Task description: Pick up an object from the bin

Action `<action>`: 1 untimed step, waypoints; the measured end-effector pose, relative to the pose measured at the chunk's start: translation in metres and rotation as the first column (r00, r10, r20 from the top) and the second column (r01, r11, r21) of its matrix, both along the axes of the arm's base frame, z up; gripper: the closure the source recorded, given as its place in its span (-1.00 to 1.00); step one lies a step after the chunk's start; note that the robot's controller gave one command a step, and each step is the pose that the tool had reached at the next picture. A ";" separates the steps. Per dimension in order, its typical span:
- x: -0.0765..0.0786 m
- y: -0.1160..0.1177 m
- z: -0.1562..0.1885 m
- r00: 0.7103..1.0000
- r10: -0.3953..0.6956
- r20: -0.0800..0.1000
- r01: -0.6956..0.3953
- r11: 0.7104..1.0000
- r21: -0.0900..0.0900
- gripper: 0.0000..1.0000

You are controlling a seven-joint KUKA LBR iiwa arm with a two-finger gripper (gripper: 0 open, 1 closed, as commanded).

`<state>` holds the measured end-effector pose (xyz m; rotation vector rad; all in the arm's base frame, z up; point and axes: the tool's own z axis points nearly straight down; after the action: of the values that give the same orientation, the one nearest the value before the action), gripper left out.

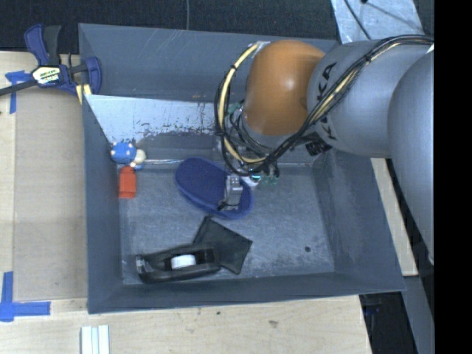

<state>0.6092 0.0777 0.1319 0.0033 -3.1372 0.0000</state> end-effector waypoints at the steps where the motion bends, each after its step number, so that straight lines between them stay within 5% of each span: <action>1: -0.052 0.000 -0.061 0.999 0.027 0.017 -0.027 1.000 0.001 -1.00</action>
Offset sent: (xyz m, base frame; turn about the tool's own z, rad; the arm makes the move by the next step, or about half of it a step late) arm -0.0546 0.0009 -0.0619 -0.0293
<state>0.5568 0.0778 0.0706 0.0461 -3.1535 -0.0020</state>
